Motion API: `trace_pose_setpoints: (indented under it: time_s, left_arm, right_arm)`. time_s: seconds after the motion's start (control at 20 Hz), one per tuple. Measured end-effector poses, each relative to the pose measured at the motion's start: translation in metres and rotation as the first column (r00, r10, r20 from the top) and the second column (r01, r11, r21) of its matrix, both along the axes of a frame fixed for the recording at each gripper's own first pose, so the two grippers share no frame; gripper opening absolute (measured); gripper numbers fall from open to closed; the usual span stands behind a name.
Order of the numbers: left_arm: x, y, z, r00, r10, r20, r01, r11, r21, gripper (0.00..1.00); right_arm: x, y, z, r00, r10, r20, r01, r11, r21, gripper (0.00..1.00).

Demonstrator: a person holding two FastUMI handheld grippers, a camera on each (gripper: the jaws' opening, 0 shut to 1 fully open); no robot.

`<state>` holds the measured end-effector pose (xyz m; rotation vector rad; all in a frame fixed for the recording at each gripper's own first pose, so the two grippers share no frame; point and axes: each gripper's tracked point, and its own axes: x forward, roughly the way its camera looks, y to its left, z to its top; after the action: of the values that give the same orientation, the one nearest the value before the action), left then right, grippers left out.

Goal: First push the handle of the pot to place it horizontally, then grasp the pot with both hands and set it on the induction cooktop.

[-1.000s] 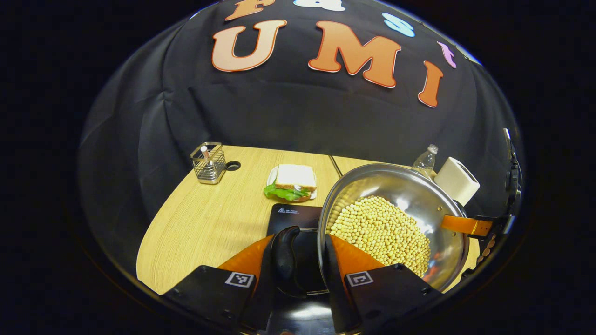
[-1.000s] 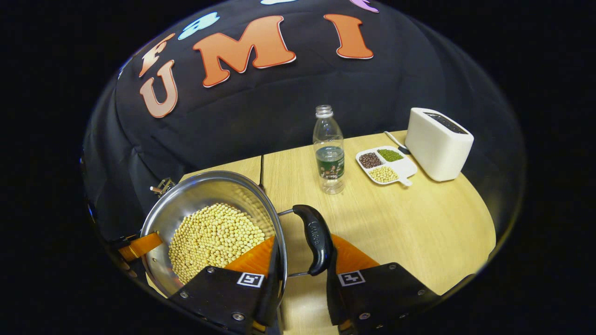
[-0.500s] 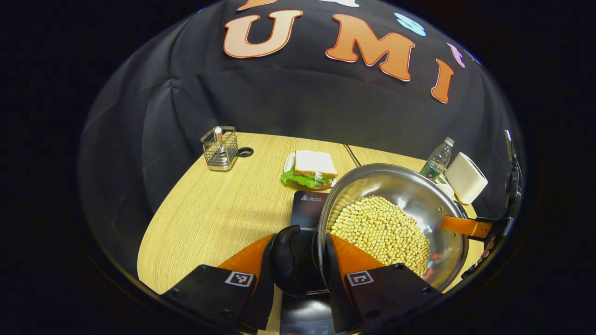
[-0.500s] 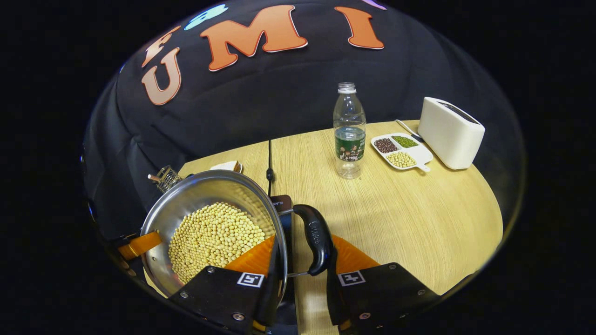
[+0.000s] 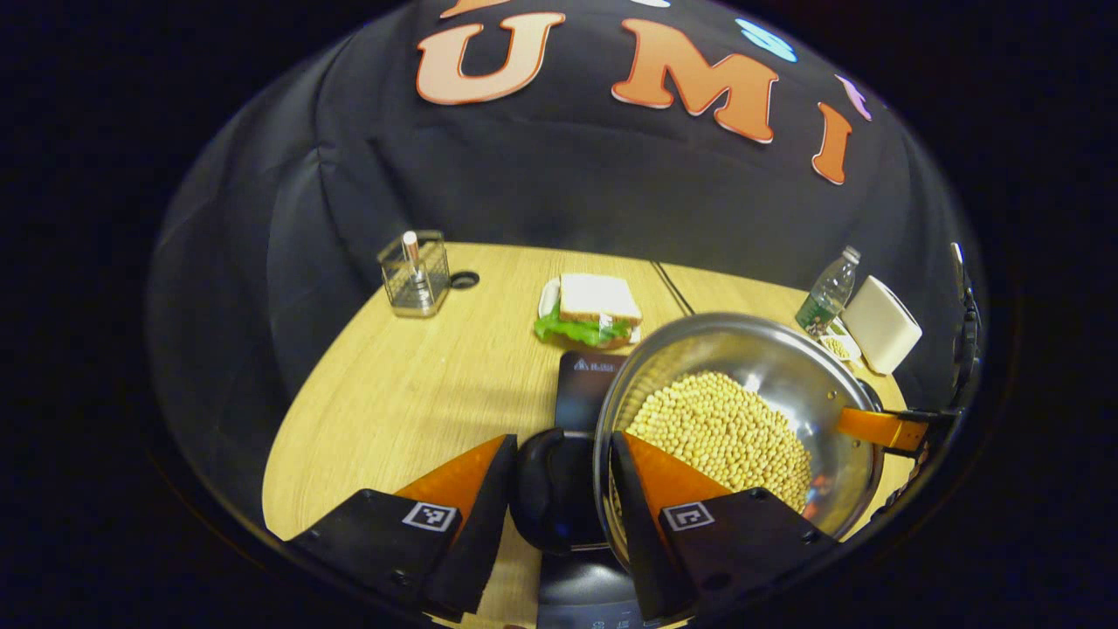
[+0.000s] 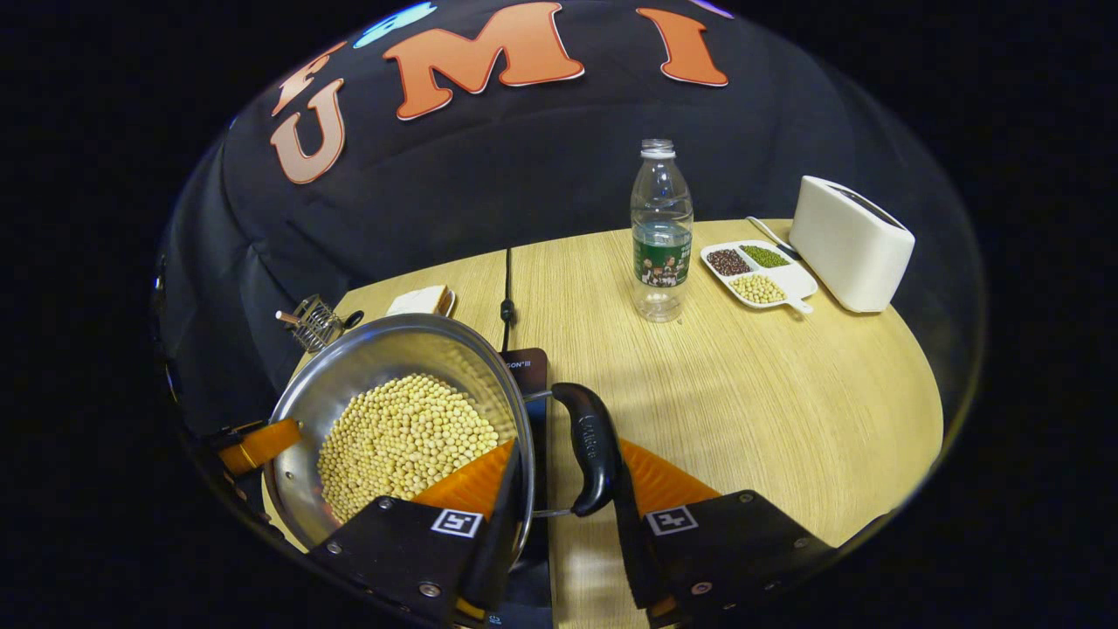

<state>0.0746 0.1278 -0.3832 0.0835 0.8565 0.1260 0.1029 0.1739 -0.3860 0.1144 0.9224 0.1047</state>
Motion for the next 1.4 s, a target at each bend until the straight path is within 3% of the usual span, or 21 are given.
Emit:
trace_pose_setpoints:
  time_s: [0.05,0.1,0.2,0.25,0.35,0.55,0.75,0.8,0.9,0.95,1.0,1.1,1.2,1.4]
  left_arm:
    - [0.006,0.0,0.013,0.999,-0.012,0.038,0.011,0.999,0.031,0.73]
    - [0.01,-0.002,0.027,0.997,-0.021,0.071,0.016,0.998,0.066,0.89]
    - [0.015,-0.015,0.06,0.99,-0.047,0.136,0.034,0.995,0.094,0.96]
    - [0.017,-0.025,0.078,0.983,-0.054,0.175,0.038,0.995,0.093,0.96]
    - [0.027,-0.039,0.123,0.956,-0.043,0.289,0.017,0.996,0.093,0.96]
    - [0.039,-0.058,0.213,0.876,-0.025,0.482,-0.012,0.997,0.074,1.0]
    - [0.014,-0.091,0.33,0.788,-0.024,0.615,0.037,0.999,-0.008,1.0]
    - [0.005,-0.102,0.351,0.775,-0.029,0.631,0.058,0.998,-0.026,0.95]
    - [-0.021,-0.105,0.381,0.762,-0.019,0.647,0.073,0.996,-0.058,1.0]
    - [-0.029,-0.103,0.395,0.748,-0.007,0.664,0.069,0.995,-0.067,0.96]
    - [-0.034,-0.099,0.409,0.731,0.003,0.683,0.06,0.996,-0.068,1.0]
    - [-0.043,-0.09,0.429,0.695,0.031,0.719,0.027,0.997,-0.069,0.98]
    - [-0.053,-0.089,0.436,0.674,0.043,0.737,0.018,0.997,-0.075,0.97]
    - [-0.064,-0.093,0.441,0.669,0.024,0.743,0.022,0.998,-0.051,0.98]
  right_arm:
    - [0.003,-0.002,0.01,1.0,-0.001,0.019,0.001,1.0,0.011,0.57]
    - [0.006,-0.008,0.024,0.998,-0.014,0.054,0.013,1.0,0.02,0.59]
    - [0.011,-0.024,0.057,0.991,-0.039,0.125,0.036,0.999,0.03,0.7]
    - [0.011,-0.033,0.076,0.986,-0.041,0.161,0.037,0.999,0.026,0.82]
    - [0.008,-0.052,0.119,0.971,-0.033,0.238,0.033,0.999,0.005,0.94]
    - [-0.011,-0.101,0.212,0.909,-0.024,0.416,0.049,0.998,-0.05,0.95]
    - [-0.039,-0.153,0.308,0.804,-0.012,0.595,0.097,0.989,-0.11,0.94]
    - [-0.05,-0.16,0.325,0.783,-0.007,0.622,0.1,0.988,-0.114,0.95]
    - [-0.064,-0.174,0.356,0.746,-0.01,0.666,0.111,0.988,-0.109,0.94]
    - [-0.069,-0.18,0.37,0.726,-0.015,0.688,0.121,0.987,-0.106,0.94]
    - [-0.075,-0.186,0.382,0.705,-0.018,0.709,0.131,0.986,-0.105,0.95]
    - [-0.085,-0.192,0.399,0.672,-0.026,0.74,0.145,0.985,-0.098,0.95]
    - [-0.092,-0.192,0.405,0.659,-0.033,0.751,0.143,0.986,-0.082,0.94]
    - [-0.098,-0.187,0.405,0.657,-0.026,0.754,0.12,0.99,-0.071,0.94]
